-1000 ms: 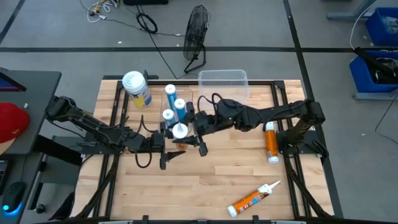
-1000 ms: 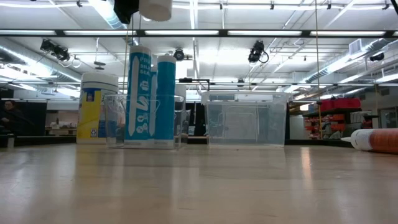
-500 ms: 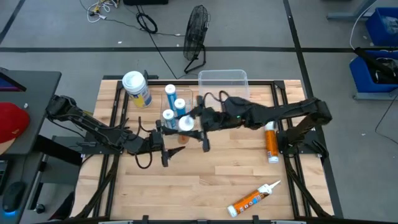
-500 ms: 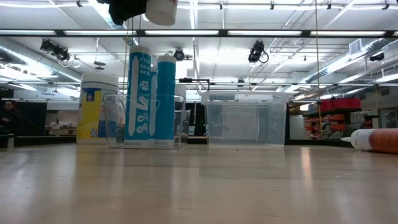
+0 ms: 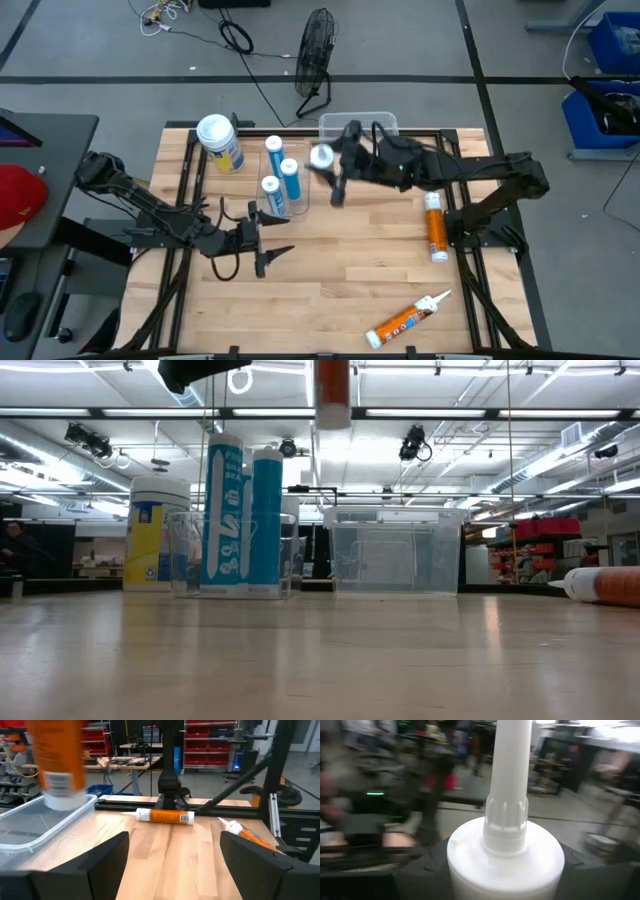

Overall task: Pick & place silicon tubes, Sealant and Lysol wipes
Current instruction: Put the middle left orange sealant into the right transparent bin

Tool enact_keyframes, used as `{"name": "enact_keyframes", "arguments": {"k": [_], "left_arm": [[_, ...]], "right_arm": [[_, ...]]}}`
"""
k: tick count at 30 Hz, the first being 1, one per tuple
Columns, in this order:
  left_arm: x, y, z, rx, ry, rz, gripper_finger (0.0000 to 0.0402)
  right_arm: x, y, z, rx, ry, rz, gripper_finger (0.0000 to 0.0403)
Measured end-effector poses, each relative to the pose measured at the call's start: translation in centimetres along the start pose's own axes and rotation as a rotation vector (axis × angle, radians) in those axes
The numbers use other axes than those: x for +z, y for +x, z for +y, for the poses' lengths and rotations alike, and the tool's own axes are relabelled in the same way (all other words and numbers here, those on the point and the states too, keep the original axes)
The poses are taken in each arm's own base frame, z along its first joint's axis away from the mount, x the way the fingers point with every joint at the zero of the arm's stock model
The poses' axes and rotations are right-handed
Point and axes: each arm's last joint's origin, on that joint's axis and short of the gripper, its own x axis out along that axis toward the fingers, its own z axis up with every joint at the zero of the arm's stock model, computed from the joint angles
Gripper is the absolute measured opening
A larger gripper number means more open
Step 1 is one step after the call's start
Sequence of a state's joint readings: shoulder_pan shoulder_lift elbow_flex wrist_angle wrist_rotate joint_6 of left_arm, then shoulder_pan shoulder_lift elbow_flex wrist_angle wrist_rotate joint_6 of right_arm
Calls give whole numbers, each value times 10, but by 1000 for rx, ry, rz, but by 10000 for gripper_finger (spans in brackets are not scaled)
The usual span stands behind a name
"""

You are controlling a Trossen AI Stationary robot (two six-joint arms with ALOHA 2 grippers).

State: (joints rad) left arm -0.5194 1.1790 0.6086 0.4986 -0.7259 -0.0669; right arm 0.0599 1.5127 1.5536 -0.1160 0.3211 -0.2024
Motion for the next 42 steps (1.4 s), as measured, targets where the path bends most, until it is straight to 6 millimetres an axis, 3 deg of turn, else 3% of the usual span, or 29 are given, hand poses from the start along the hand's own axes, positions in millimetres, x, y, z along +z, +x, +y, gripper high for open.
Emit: {"name": "enact_keyframes", "arguments": {"k": [9,17,23,35,42], "left_arm": [[-1,-7,-8,-1,5,0,318],[-3,-9,-9,6,7,15,318],[-3,-9,-9,6,3,15,318],[-3,-9,-9,7,3,15,318],[-3,-8,-8,17,3,14,318]], "right_arm": [[-30,17,-53,-192,16,66,203],[-70,25,-105,-347,95,47,203],[-112,24,-133,-433,168,9,203],[-185,13,-152,-523,273,-4,203],[-213,30,-156,-533,294,15,203]]}}
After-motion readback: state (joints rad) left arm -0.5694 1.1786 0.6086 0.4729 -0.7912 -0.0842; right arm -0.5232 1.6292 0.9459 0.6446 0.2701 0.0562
